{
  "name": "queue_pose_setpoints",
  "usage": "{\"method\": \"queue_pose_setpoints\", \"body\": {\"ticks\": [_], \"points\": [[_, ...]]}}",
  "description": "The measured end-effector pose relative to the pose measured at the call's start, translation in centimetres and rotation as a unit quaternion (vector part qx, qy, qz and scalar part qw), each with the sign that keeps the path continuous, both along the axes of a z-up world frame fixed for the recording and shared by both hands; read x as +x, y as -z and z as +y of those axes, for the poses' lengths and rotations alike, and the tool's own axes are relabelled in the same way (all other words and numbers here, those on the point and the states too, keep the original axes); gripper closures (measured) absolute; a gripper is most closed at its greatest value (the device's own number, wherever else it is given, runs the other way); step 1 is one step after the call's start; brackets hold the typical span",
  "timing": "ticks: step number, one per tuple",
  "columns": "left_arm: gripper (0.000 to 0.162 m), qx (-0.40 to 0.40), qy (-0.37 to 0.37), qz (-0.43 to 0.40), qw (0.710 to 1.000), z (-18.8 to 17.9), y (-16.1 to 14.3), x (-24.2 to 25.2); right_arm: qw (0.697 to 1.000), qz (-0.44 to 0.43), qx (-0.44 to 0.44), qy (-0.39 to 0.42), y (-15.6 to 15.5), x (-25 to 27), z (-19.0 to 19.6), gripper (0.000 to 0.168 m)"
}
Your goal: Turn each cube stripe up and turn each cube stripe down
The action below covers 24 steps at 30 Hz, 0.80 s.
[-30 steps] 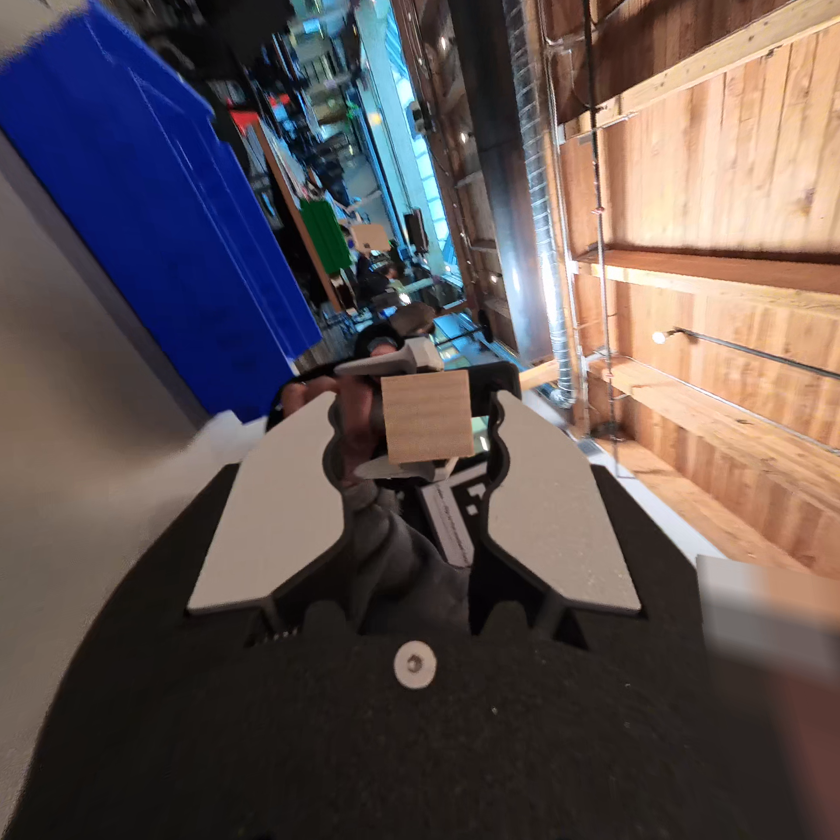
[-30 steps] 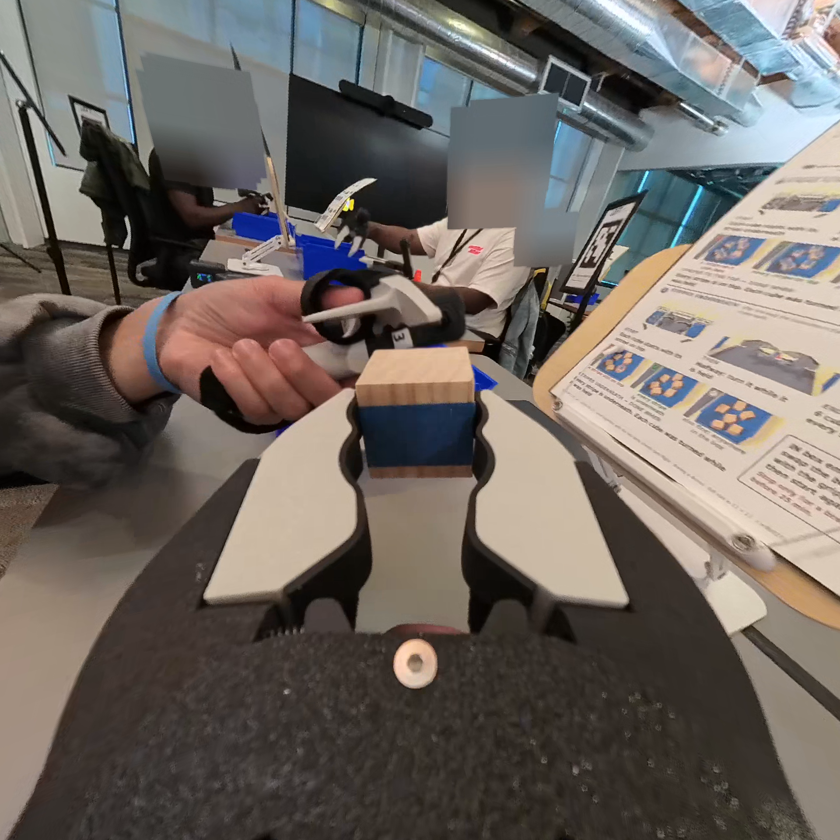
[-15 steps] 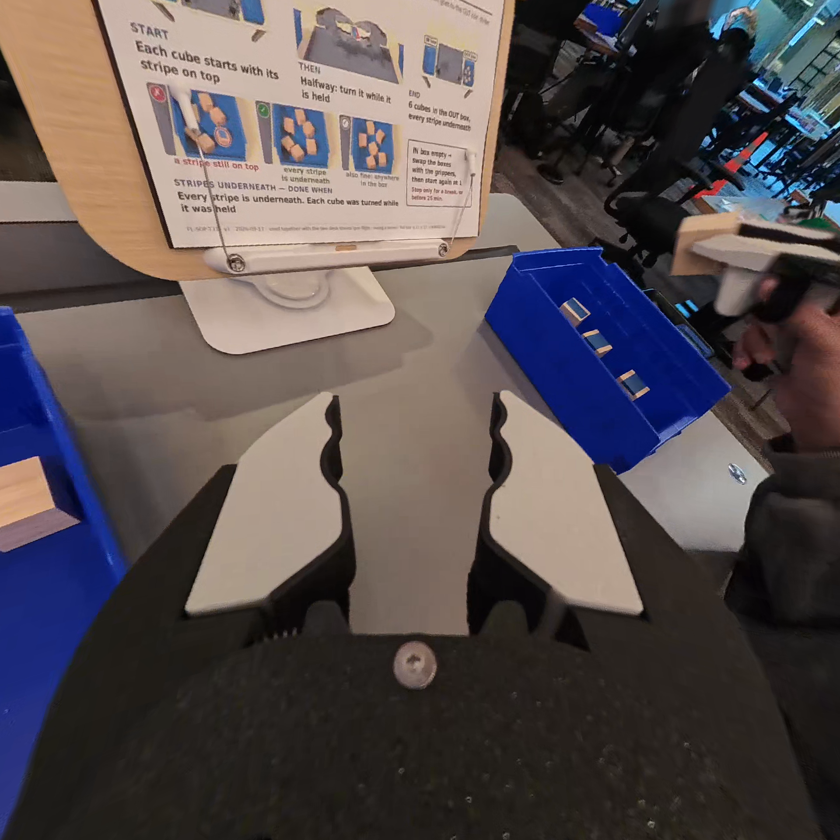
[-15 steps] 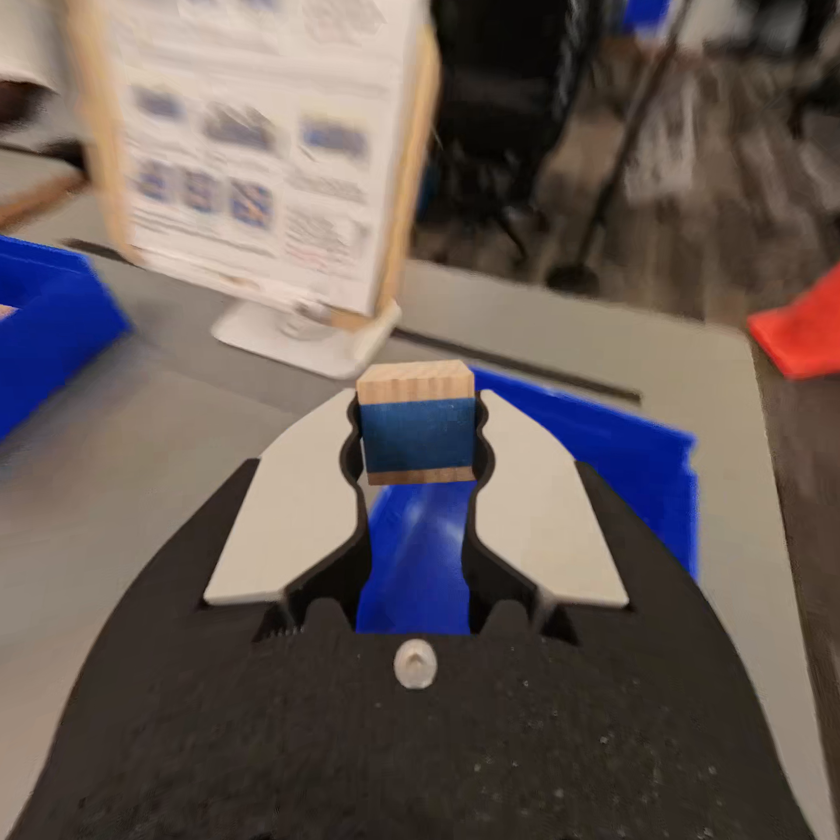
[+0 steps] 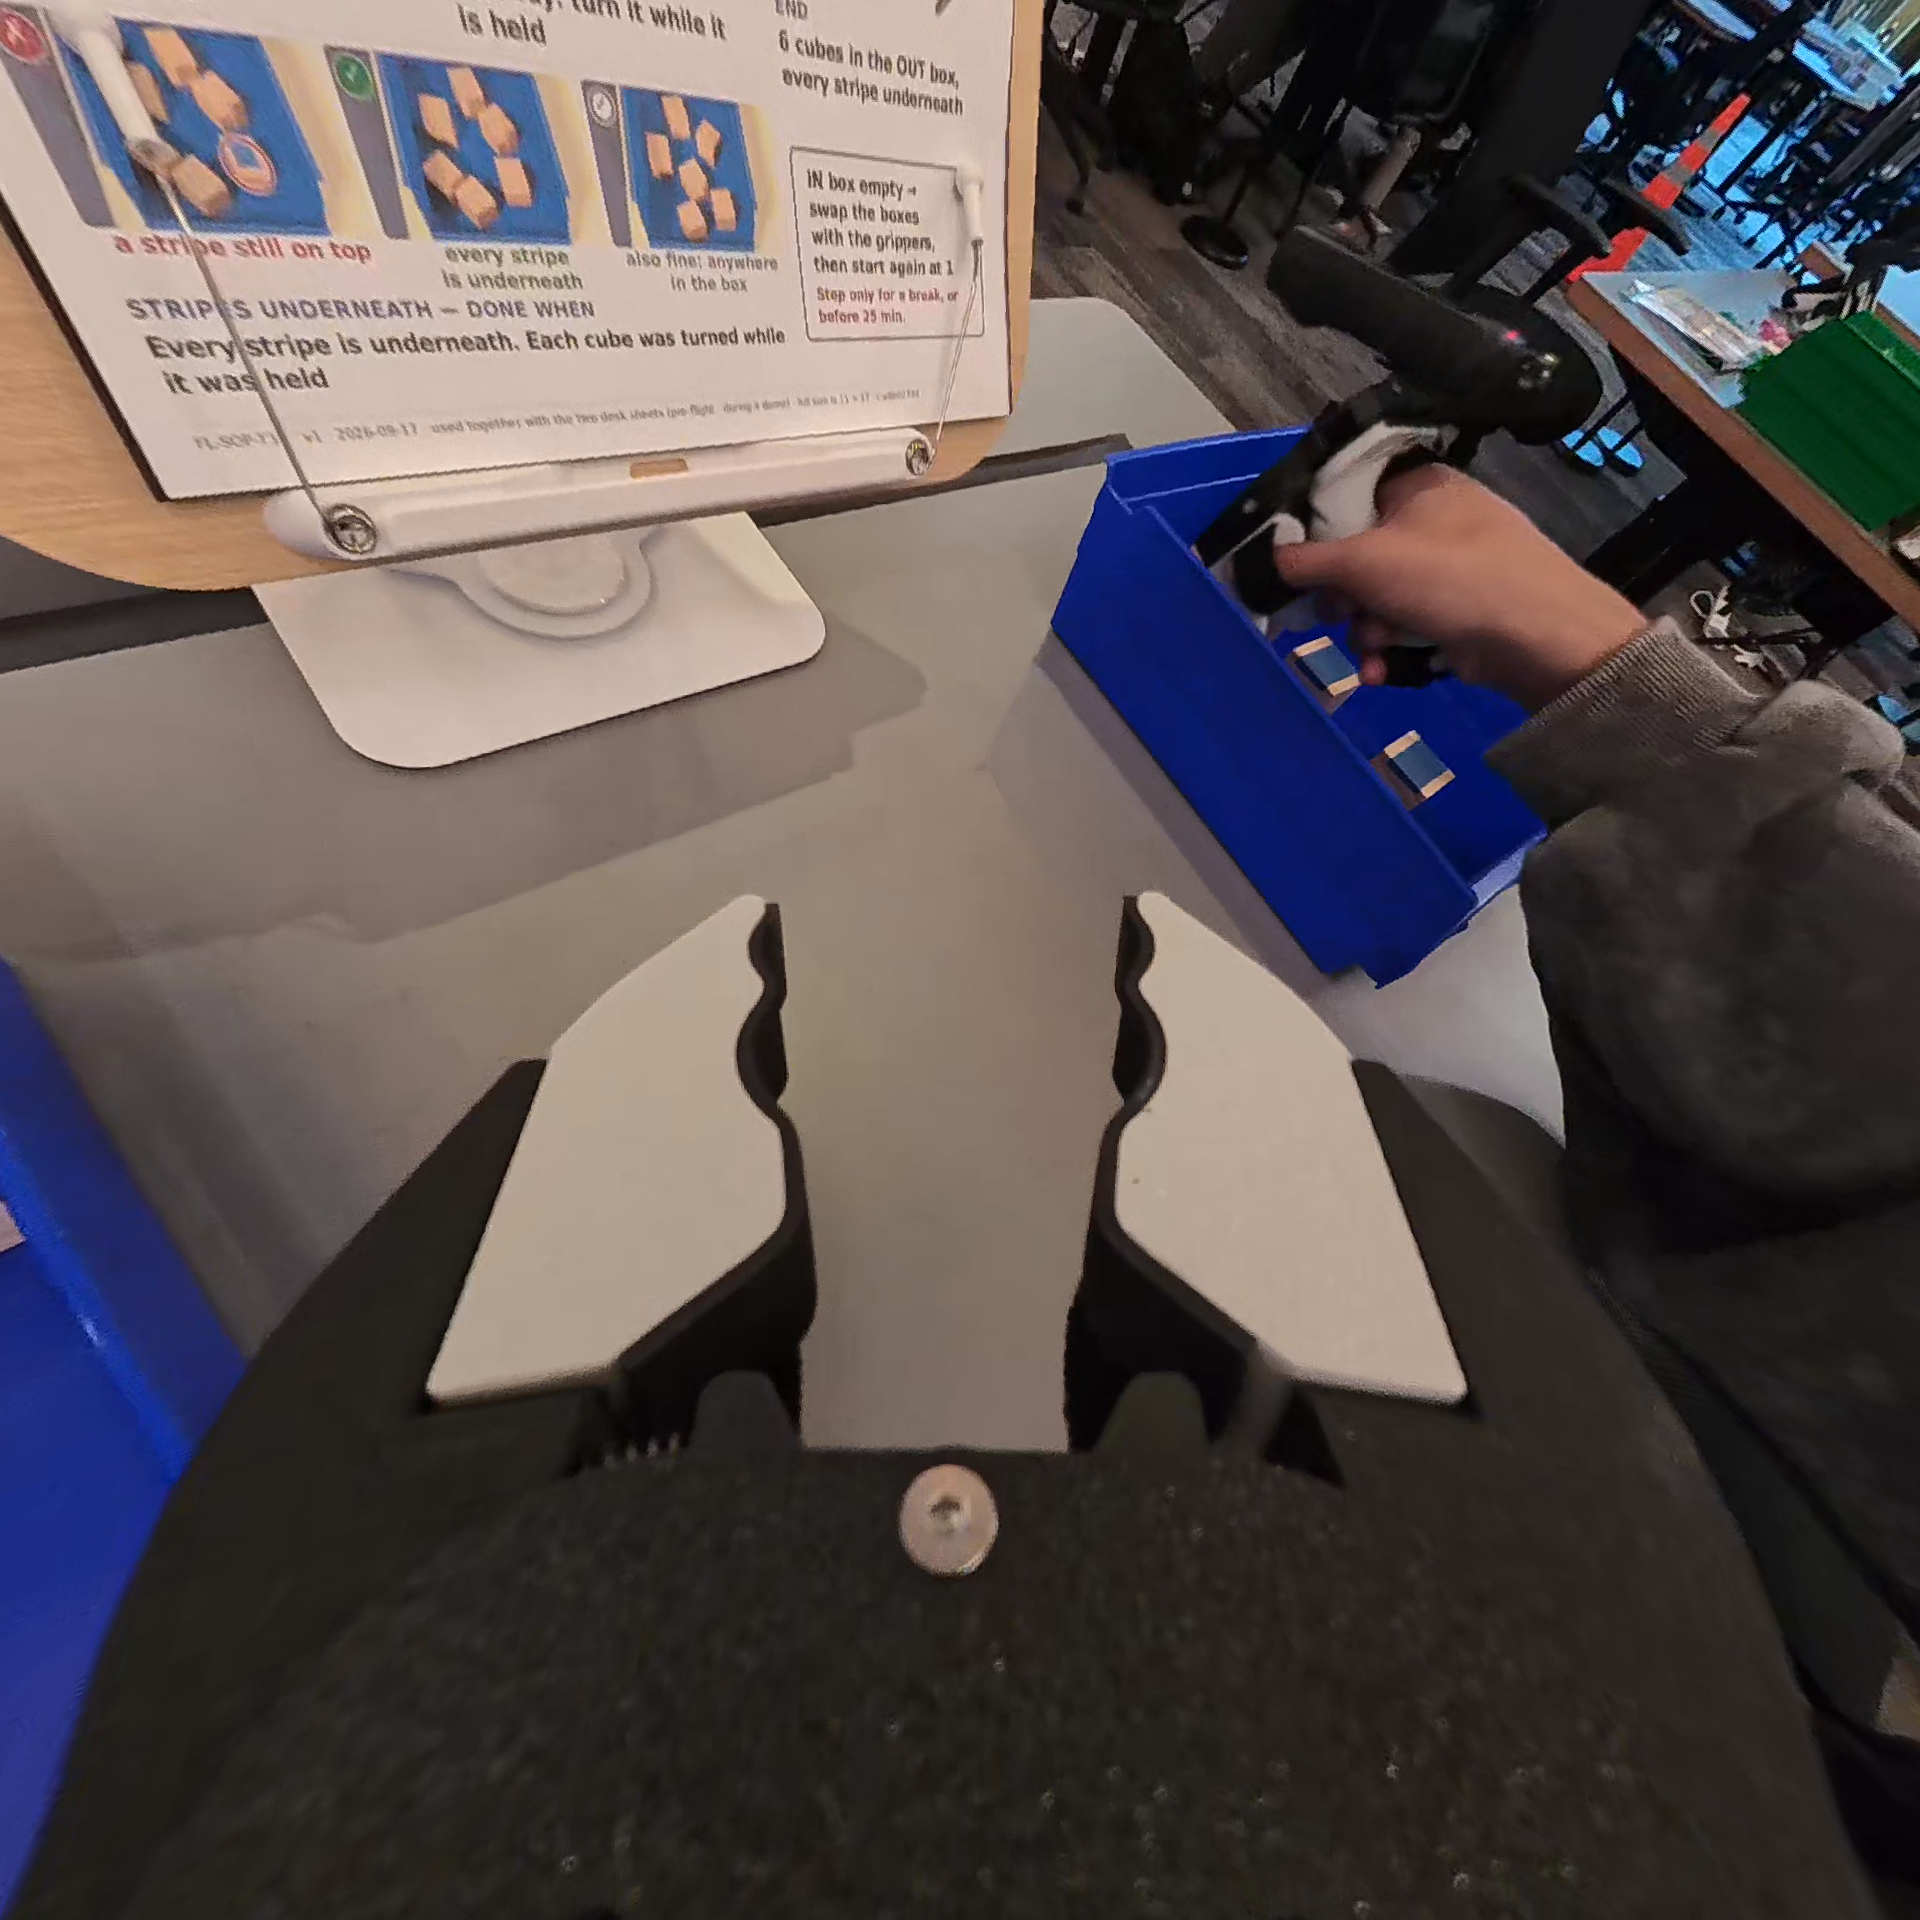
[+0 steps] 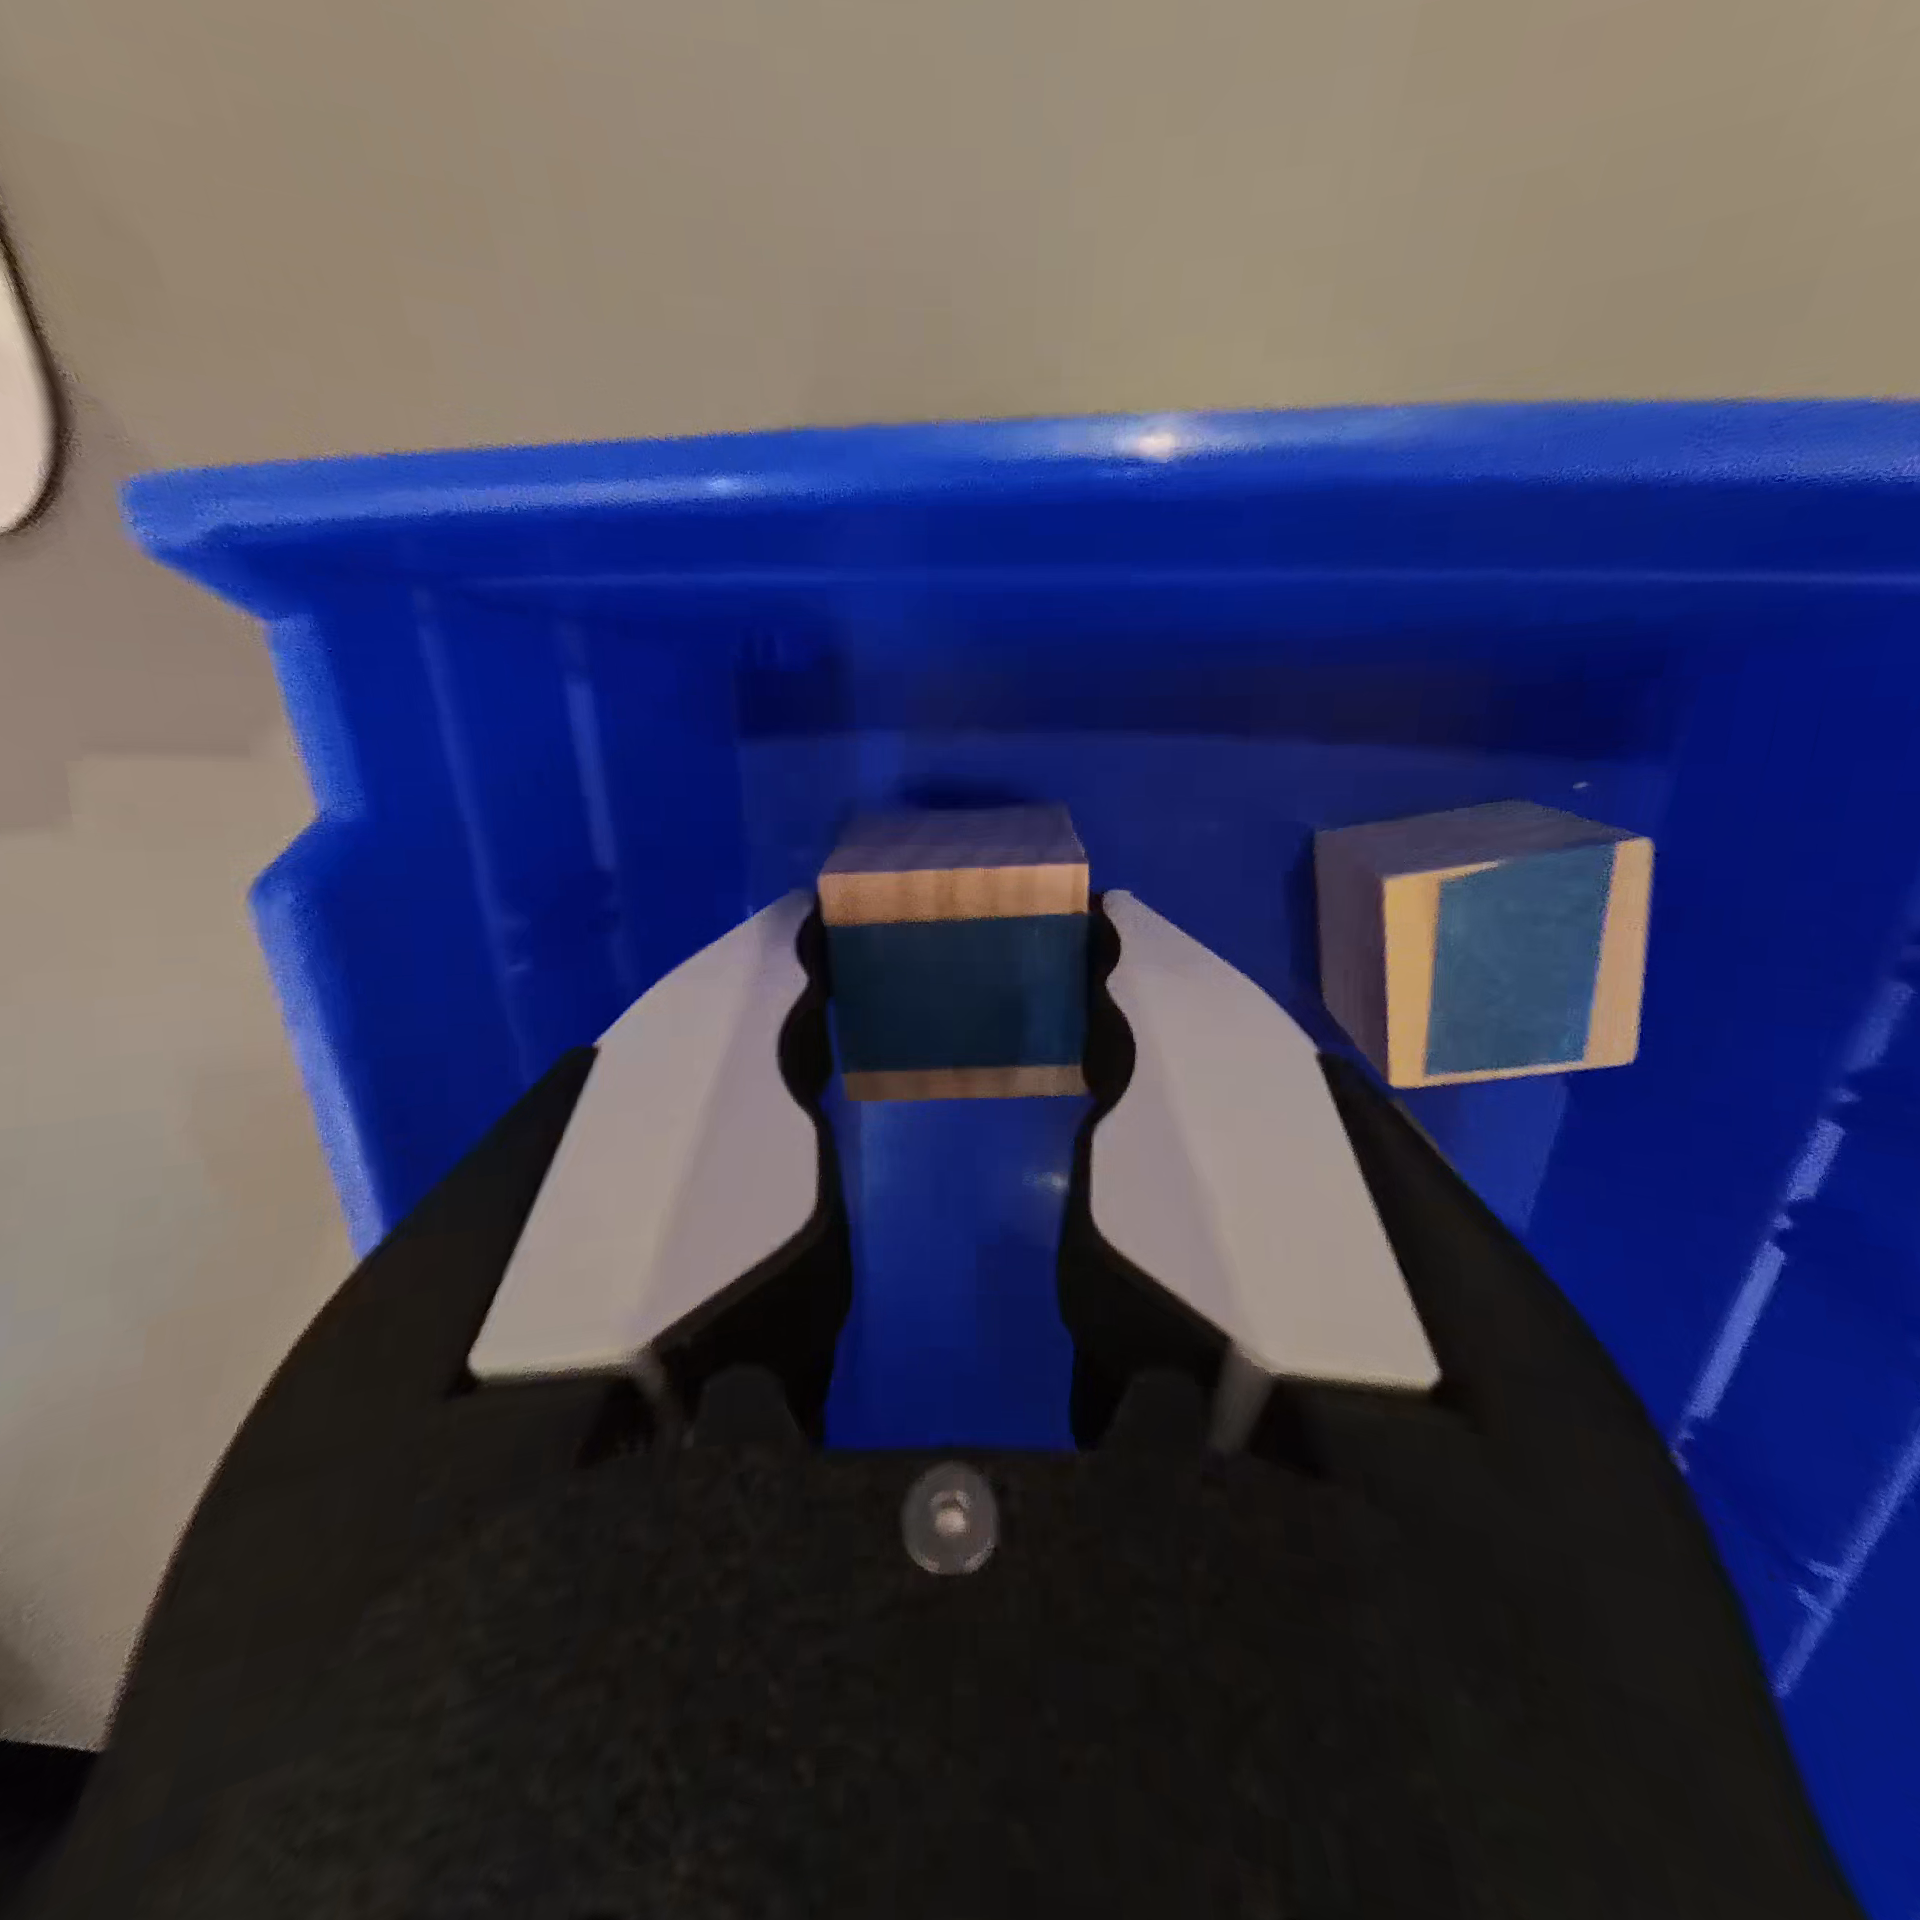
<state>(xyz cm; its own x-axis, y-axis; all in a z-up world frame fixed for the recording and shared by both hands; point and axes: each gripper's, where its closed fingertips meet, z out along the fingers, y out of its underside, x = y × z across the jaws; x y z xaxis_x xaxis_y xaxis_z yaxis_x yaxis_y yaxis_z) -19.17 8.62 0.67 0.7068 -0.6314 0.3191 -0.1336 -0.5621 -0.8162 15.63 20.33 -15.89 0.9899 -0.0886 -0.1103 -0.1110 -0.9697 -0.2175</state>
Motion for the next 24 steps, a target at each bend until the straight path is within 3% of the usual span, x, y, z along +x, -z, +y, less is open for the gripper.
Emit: {"method": "queue_pose_setpoints", "body": {"ticks": [9, 11, 12, 16, 19, 22, 24], "points": [[0.102, -0.009, 0.0, 0.007, 1.0, 0.1, 0.3, -0.6, 1.0, -0.016, -0.006, 0.009, 2.1, 0.0, 0.2, 0.122], [0.102, -0.008, -0.001, 0.006, 1.0, 0.1, 0.2, -0.8, 1.0, -0.015, 0.002, 0.011, 1.9, 0.3, 0.2, 0.109], [0.102, -0.009, -0.001, 0.006, 1.0, 0.1, 0.2, -0.9, 1.0, -0.012, 0.011, 0.01, 1.5, 0.5, 0.3, 0.098], [0.101, -0.009, -0.003, 0.001, 1.0, 0.3, 0.1, -1.3, 0.993, 0.021, 0.116, -0.014, -3.7, 0.6, 0.6, 0.1], [0.101, -0.015, -0.007, -0.001, 1.0, 0.5, 0.3, -1.6, 0.946, 0.114, 0.292, -0.079, -11.7, -3.0, -0.7, 0.102], [0.101, -0.023, -0.009, 0.006, 1.0, 0.6, 0.8, -1.7, 0.846, 0.186, 0.475, -0.154, -19.1, -8.3, -5.8, 0.098], [0.101, -0.026, -0.012, 0.011, 1.0, 0.7, 1.1, -1.9, 0.782, 0.221, 0.552, -0.184, -21.2, -11.6, -10.1, 0.099]]}}
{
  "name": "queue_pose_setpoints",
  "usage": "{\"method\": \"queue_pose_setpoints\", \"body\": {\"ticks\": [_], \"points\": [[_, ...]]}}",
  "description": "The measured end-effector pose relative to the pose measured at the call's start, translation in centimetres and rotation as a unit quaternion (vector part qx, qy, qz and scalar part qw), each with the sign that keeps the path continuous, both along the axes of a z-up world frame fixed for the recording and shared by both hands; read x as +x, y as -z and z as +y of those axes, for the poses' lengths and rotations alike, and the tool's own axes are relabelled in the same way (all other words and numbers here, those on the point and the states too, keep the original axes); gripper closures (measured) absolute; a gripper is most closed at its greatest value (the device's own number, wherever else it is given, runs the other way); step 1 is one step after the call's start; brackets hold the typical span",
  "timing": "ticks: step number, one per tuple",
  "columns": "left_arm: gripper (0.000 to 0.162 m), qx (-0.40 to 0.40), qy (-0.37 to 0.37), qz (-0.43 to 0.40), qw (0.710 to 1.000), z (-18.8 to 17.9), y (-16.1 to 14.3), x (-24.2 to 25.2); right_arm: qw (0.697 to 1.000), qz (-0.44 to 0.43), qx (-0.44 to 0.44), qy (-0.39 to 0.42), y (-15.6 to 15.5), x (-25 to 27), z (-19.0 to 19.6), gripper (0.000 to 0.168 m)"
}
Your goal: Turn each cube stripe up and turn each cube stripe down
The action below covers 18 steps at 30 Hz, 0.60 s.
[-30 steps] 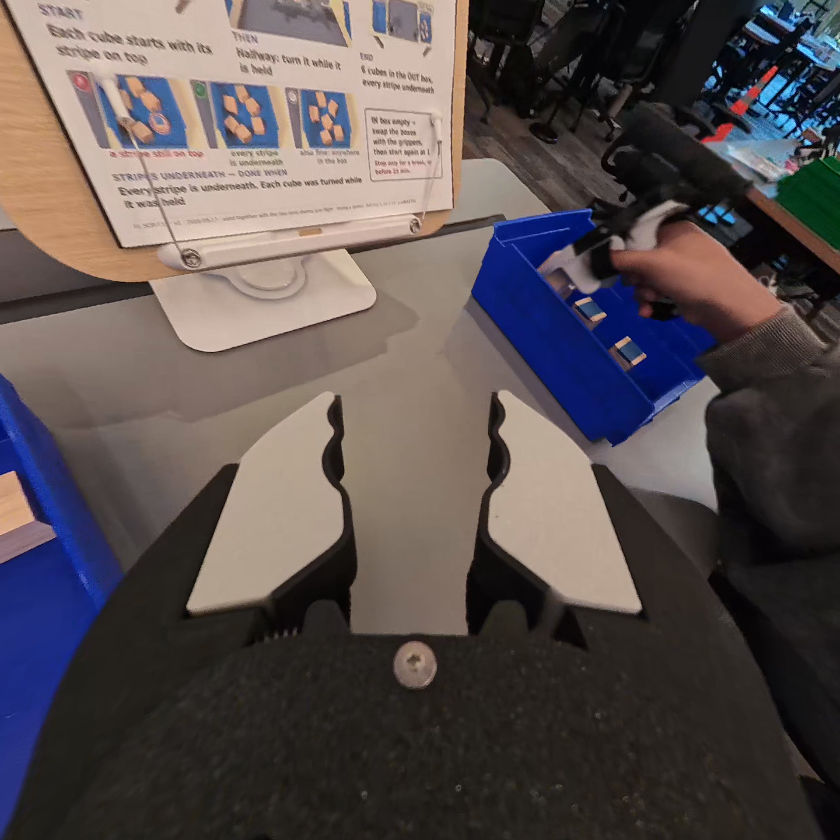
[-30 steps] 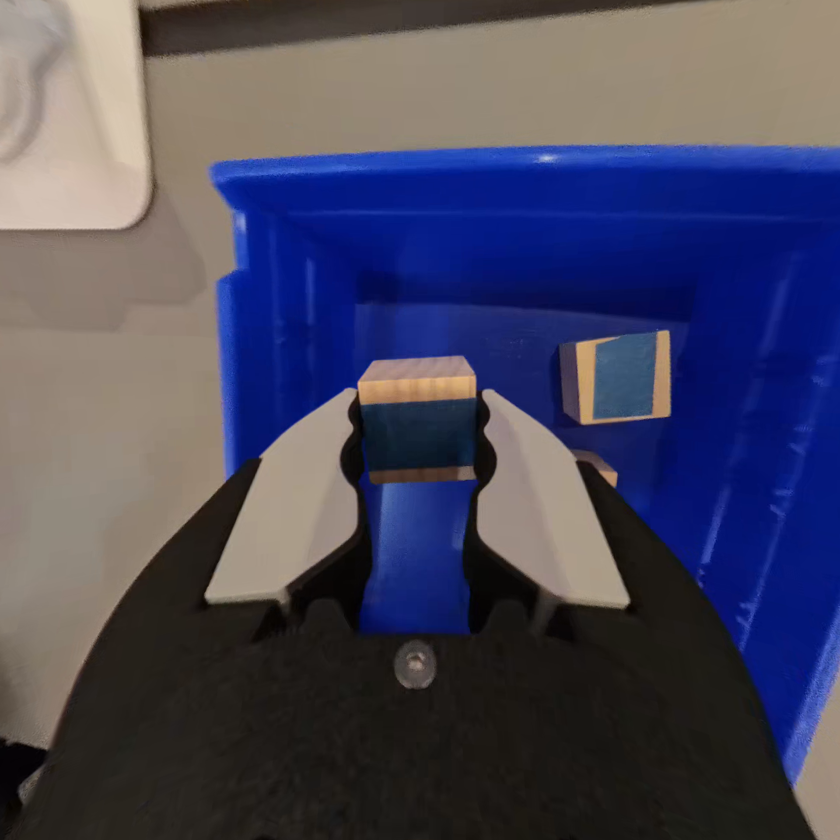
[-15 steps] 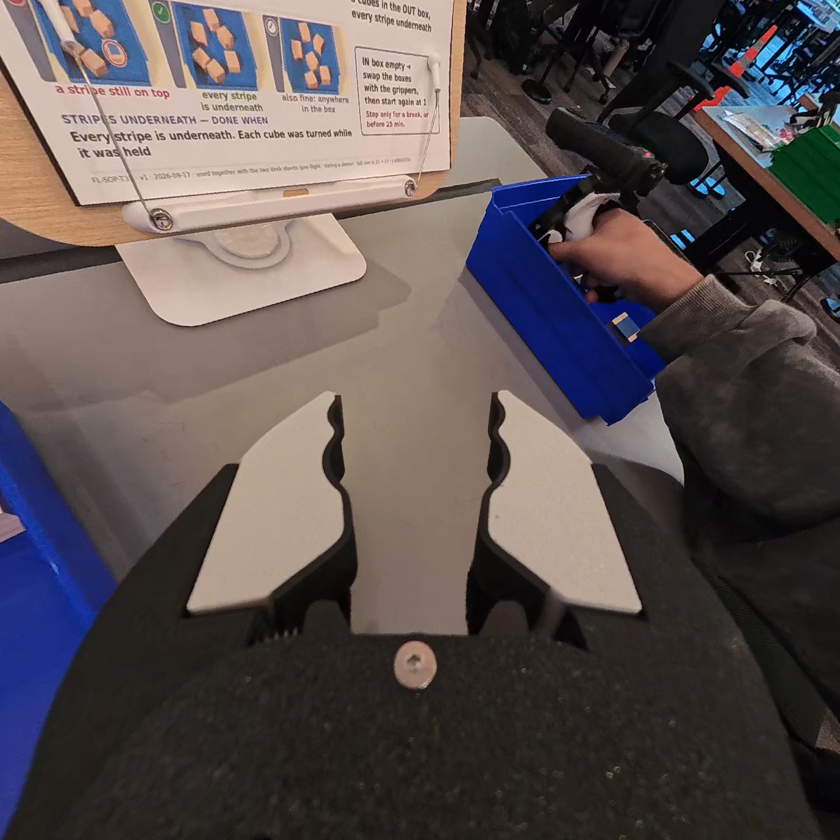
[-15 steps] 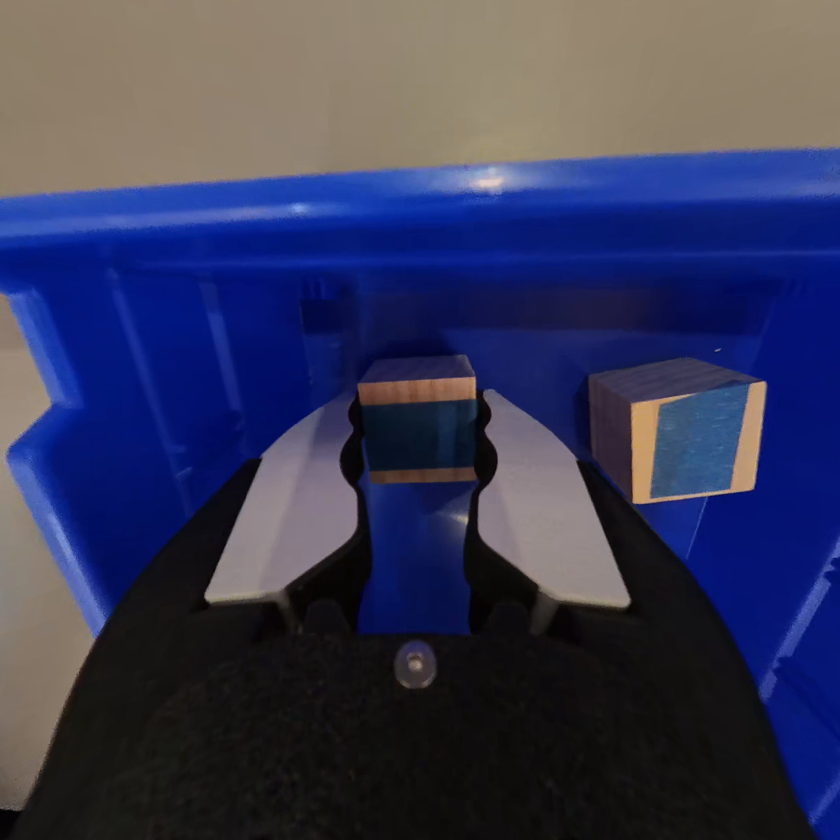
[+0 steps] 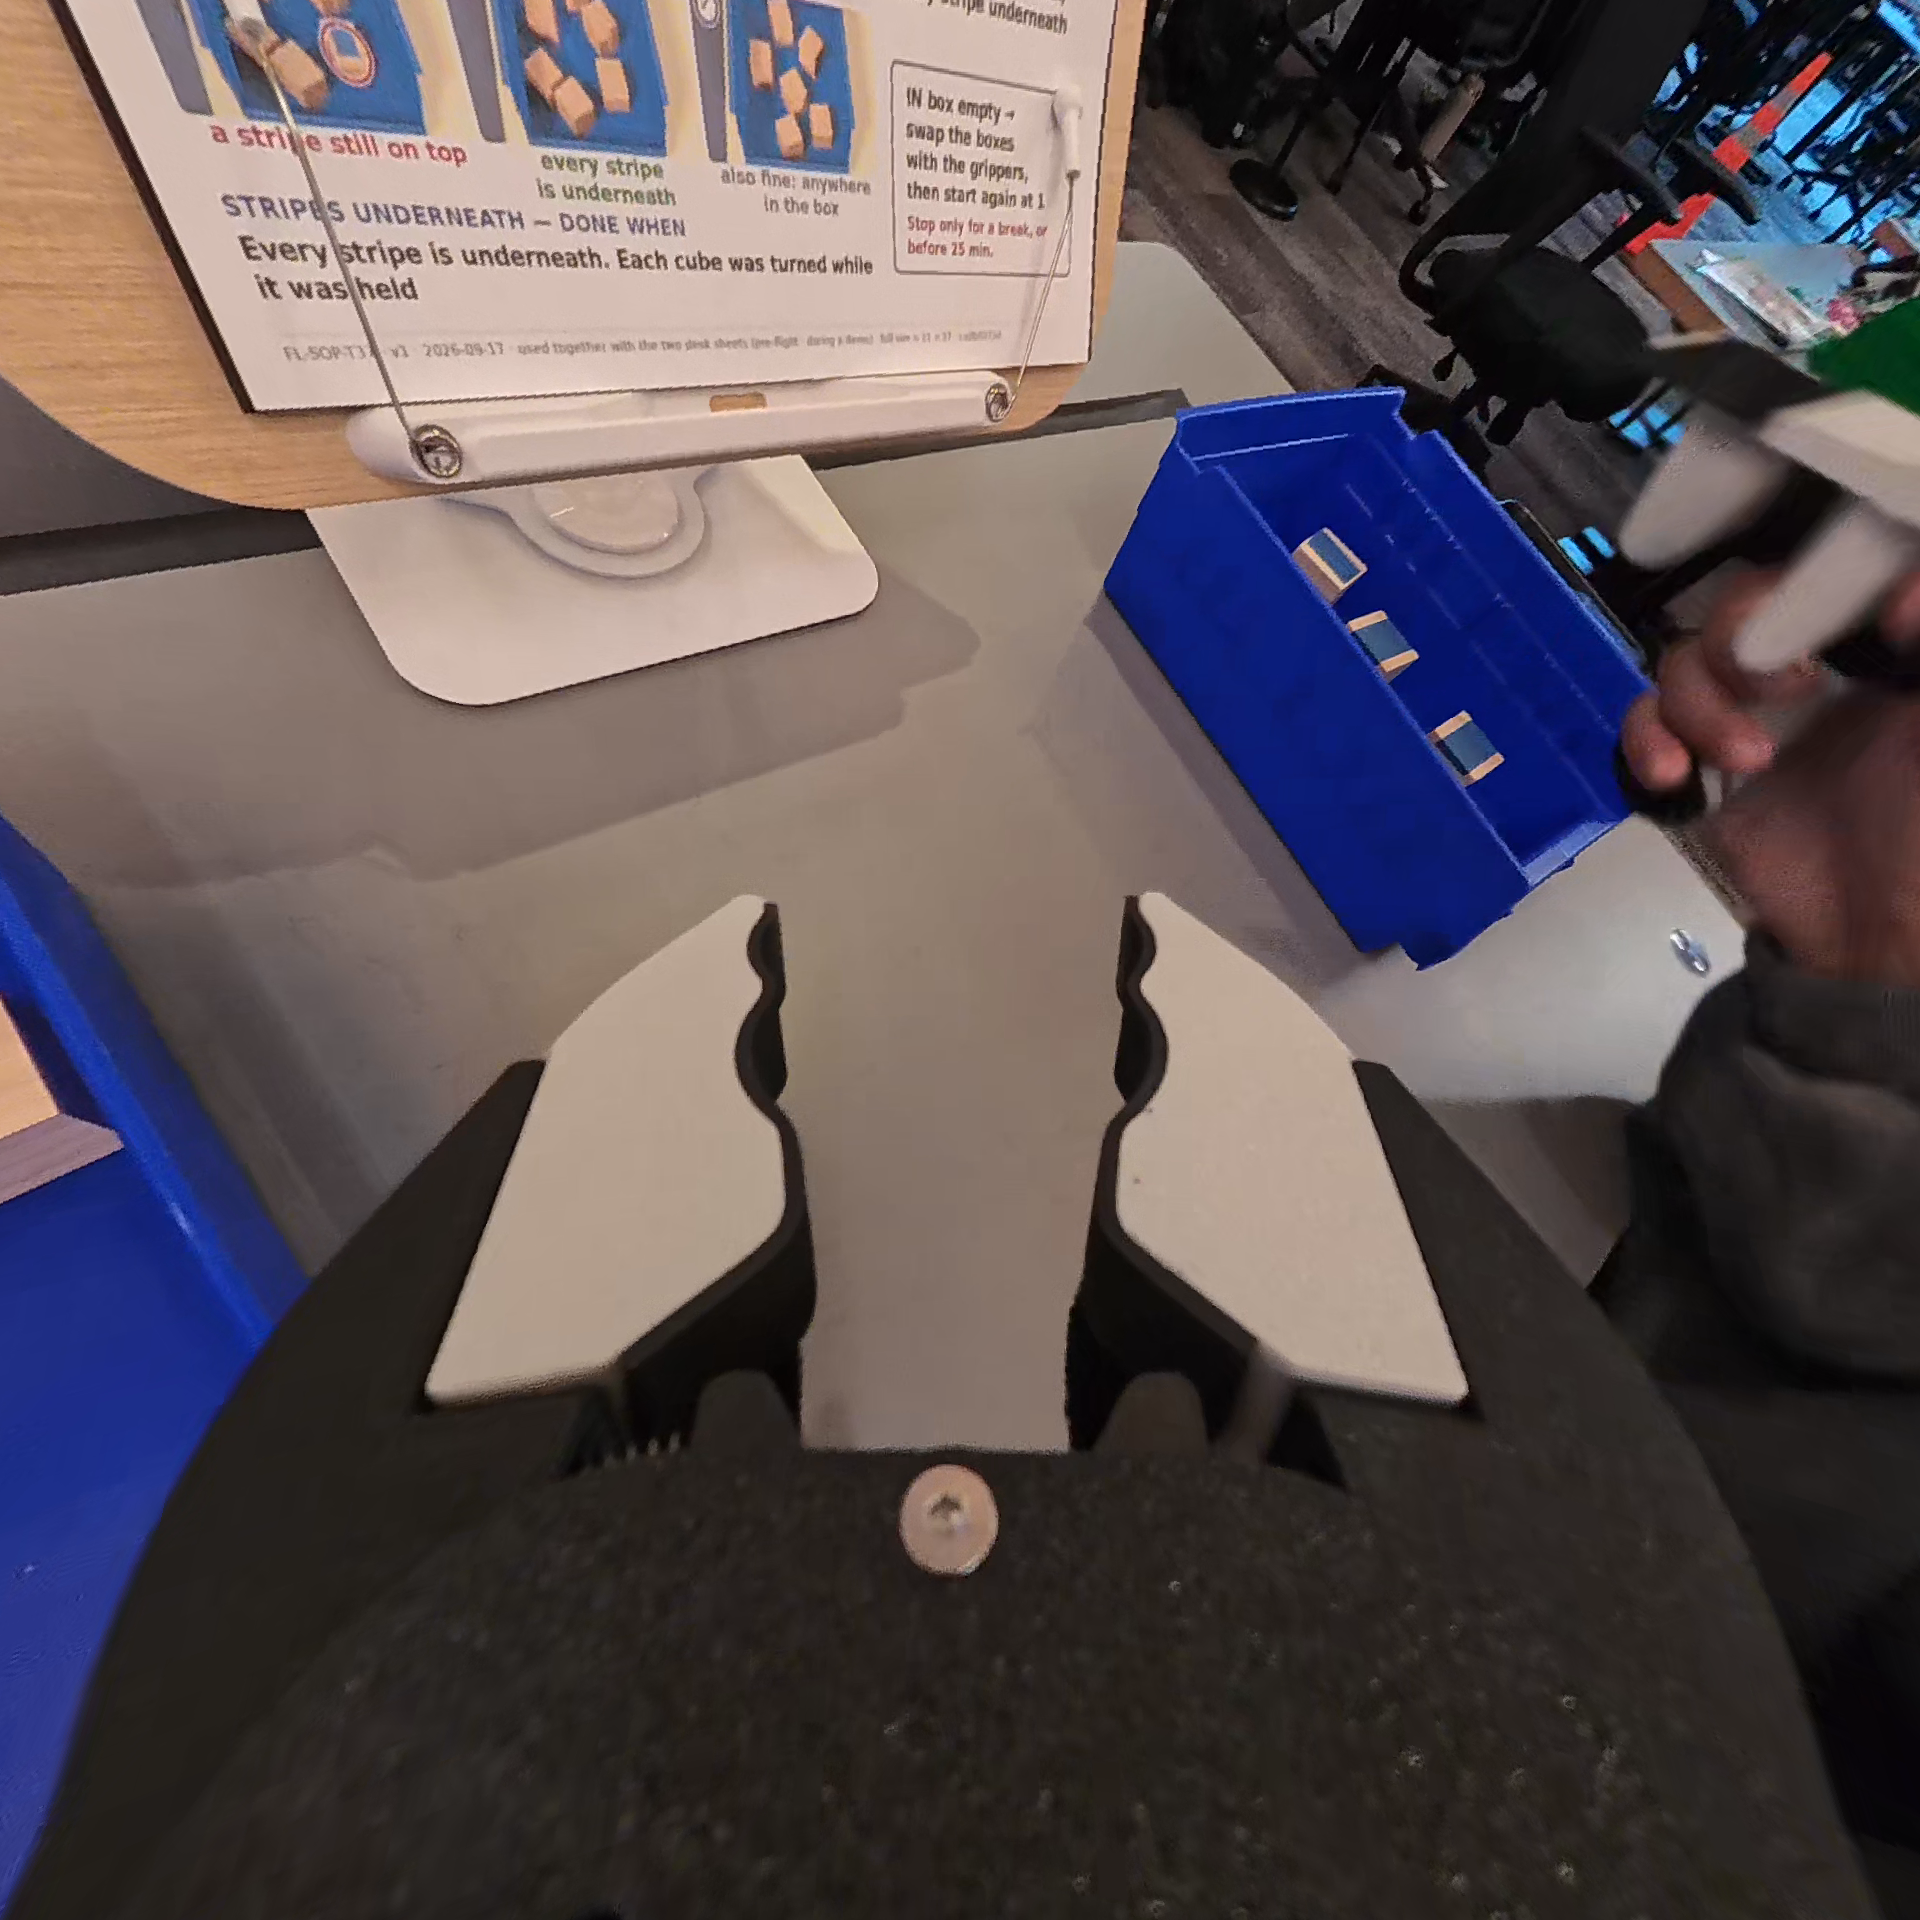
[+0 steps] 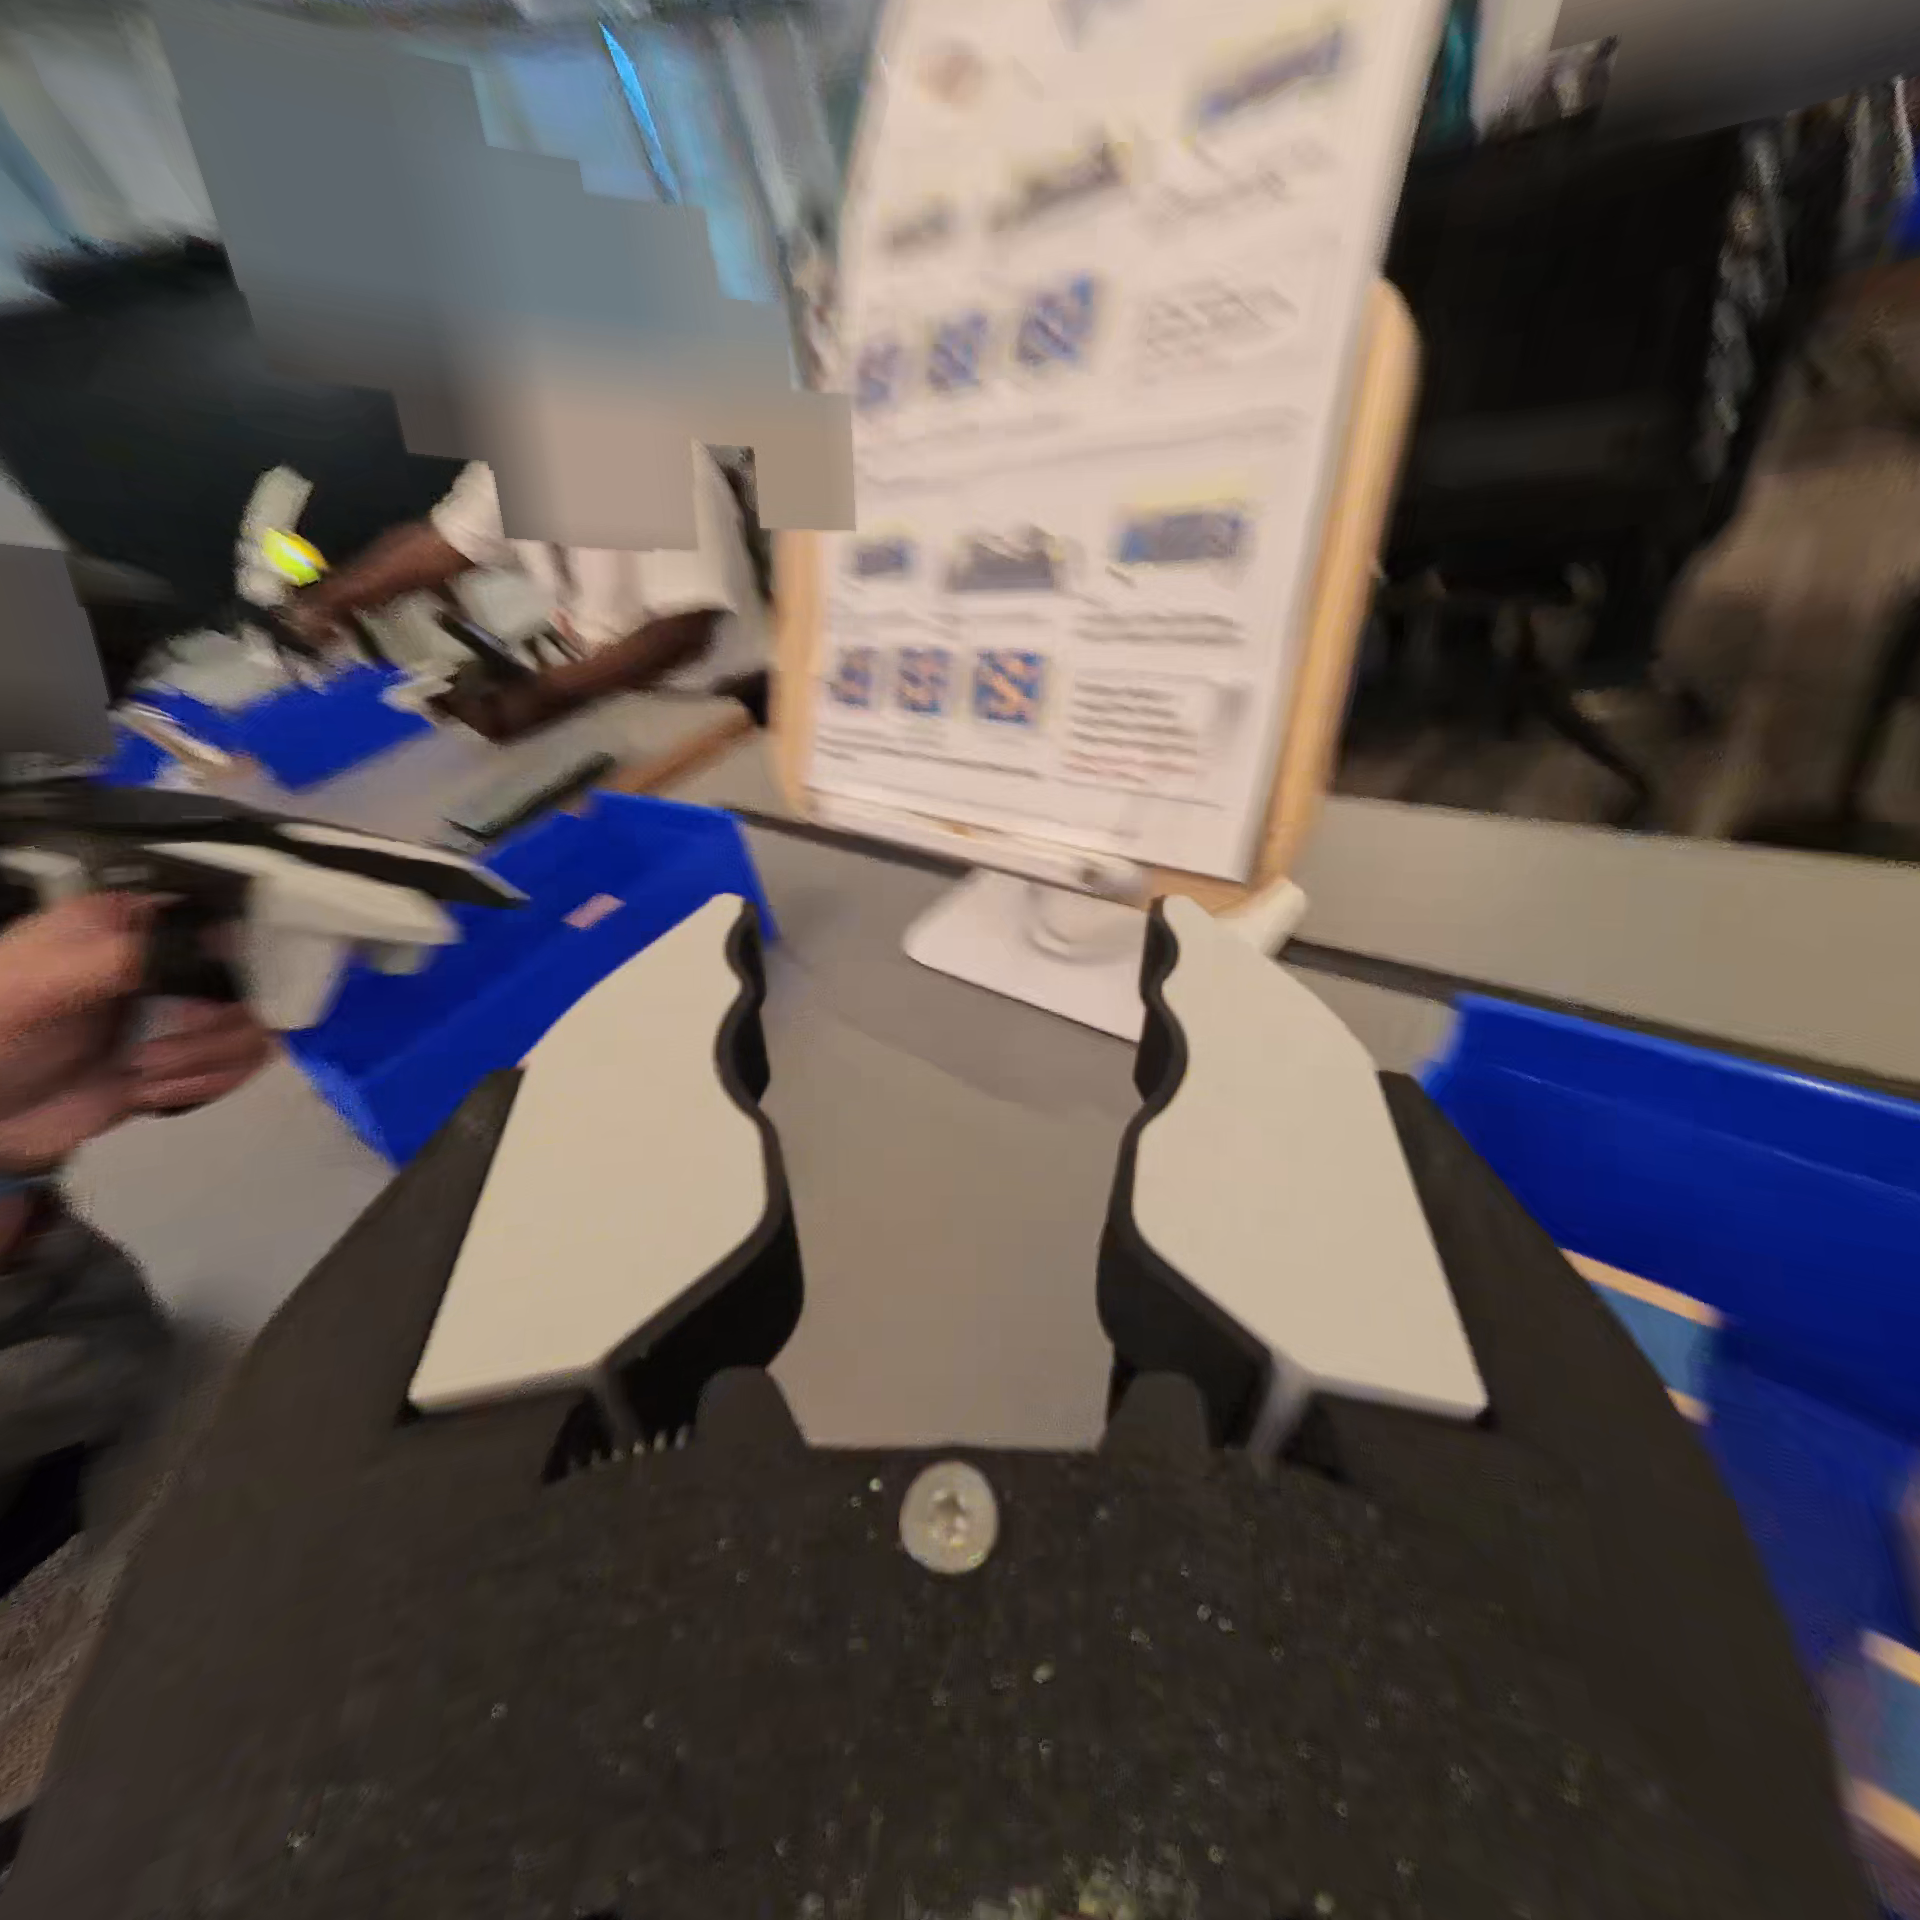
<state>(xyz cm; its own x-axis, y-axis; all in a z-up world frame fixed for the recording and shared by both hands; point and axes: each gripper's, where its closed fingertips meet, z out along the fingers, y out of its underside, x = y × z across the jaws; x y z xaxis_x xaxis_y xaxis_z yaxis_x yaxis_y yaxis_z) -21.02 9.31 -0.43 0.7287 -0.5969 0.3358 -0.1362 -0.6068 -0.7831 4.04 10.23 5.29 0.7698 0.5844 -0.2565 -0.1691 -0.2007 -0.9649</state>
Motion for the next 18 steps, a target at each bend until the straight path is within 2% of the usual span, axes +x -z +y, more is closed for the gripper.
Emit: {"method": "queue_pose_setpoints", "body": {"ticks": [3, 7, 10, 12, 15, 18], "points": [[0.101, -0.004, -0.002, 0.008, 1.0, 0.0, 0.4, -0.1, 0.993, 0.073, 0.075, -0.052, 0.7, -5.1, -5.6, 0.107], [0.101, -0.009, -0.004, 0.016, 1.0, 0.1, 1.0, -0.3, 0.984, 0.111, 0.084, -0.114, 6.7, -11.3, -9.9, 0.108], [0.101, -0.016, -0.006, 0.029, 0.999, 0.2, 1.5, -0.7, 0.986, 0.046, 0.086, -0.139, 10.0, -13.5, -10.9, 0.11], [0.101, -0.026, -0.016, 0.046, 0.998, 0.3, 1.9, -1.7, 0.985, 0.045, 0.098, -0.135, 9.8, -13.5, -10.9, 0.11], [0.102, -0.031, -0.068, 0.122, 0.99, 1.5, 2.7, -6.5, 0.982, 0.08, 0.086, -0.149, 10.0, -13.5, -11.0, 0.112], [0.105, -0.047, -0.168, 0.185, 0.967, 4.0, 3.3, -14.3, 0.981, 0.099, 0.067, -0.154, 10.6, -13.3, -10.7, 0.112]]}}
